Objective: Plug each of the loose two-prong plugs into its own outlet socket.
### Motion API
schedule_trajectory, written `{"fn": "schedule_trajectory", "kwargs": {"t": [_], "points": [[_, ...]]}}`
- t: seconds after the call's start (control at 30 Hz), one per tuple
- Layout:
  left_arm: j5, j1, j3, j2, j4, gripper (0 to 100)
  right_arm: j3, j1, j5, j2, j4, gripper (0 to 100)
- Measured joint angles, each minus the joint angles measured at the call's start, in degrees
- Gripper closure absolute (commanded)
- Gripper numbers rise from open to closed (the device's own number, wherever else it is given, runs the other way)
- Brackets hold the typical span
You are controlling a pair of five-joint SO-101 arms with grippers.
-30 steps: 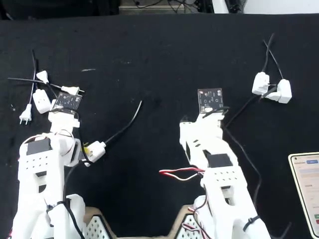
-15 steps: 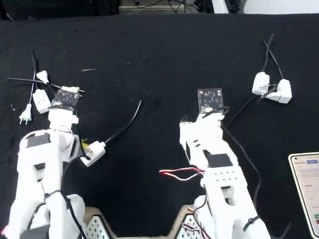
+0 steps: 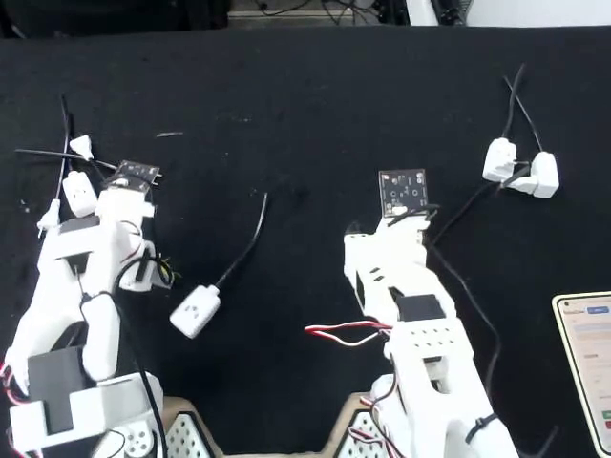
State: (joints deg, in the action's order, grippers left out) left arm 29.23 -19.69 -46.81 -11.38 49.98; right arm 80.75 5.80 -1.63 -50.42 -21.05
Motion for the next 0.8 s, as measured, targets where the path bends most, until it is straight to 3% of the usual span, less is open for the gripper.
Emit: {"fn": "schedule_trajectory", "kwargs": {"t": [0.13, 0.27, 0.47, 0.63, 0.8], "points": [[-0.09, -0.09, 3.08, 0.09, 2.20, 72, 0.00, 0.00, 0.00, 0.00, 0.00, 70.2], [-0.09, 1.23, 10.02, -0.79, 14.68, 72, 0.00, 0.00, 0.00, 0.00, 0.00, 70.2], [-0.09, 11.16, 14.07, -7.03, 29.10, 72, 0.00, 0.00, 0.00, 0.00, 0.00, 70.2], [-0.09, 21.36, 8.26, -12.40, 30.07, 72, 0.00, 0.00, 0.00, 0.00, 0.00, 70.2], [-0.09, 23.12, -3.60, -15.38, 22.68, 72, 0.00, 0.00, 0.00, 0.00, 0.00, 70.2]]}}
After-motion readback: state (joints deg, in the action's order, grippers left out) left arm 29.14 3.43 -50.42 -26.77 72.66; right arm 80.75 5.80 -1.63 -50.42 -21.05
